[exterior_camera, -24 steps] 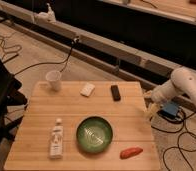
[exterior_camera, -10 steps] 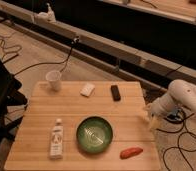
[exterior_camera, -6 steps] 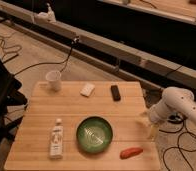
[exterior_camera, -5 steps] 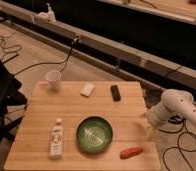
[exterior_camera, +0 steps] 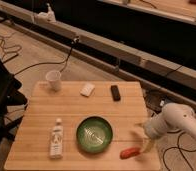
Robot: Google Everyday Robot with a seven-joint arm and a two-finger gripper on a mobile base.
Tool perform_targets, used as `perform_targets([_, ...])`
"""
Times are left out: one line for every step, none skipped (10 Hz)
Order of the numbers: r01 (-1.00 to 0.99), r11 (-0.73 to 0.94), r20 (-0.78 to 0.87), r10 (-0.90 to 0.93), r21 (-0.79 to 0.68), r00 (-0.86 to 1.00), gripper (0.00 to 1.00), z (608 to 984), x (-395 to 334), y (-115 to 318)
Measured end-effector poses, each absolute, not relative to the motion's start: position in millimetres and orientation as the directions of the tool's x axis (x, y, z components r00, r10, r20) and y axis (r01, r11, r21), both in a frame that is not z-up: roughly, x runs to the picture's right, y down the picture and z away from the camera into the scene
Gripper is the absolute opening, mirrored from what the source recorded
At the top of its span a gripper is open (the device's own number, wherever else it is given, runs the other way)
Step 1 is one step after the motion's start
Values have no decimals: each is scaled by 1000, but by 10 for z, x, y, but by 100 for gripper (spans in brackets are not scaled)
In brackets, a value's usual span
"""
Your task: Place the pepper on the white sponge
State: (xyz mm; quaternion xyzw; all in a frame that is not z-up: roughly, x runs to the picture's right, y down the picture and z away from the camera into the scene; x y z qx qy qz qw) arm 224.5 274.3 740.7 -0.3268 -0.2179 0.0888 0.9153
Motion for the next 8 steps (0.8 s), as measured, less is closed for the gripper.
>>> perform_targets([-3, 778, 388, 317, -628, 865, 80, 7352, 2131, 2863])
perform_targets([3, 783, 409, 322, -622, 854, 80, 7318, 2093, 2922])
perform_targets([5, 784, 412, 322, -621, 852, 80, 7314, 2083, 2924])
perform_targets([7, 784, 413, 320, -621, 852, 80, 7319, 2074, 2923])
perform_targets([9, 784, 414, 318, -621, 853, 80, 7322, 2071, 2918])
perform_targets([9, 785, 413, 316, -619, 854, 80, 7326, 2076, 2915])
perform_targets([9, 788, 405, 307, -616, 861, 80, 7378, 2097, 2944])
perform_targets([7, 787, 392, 299, -616, 870, 80, 7441, 2095, 2988])
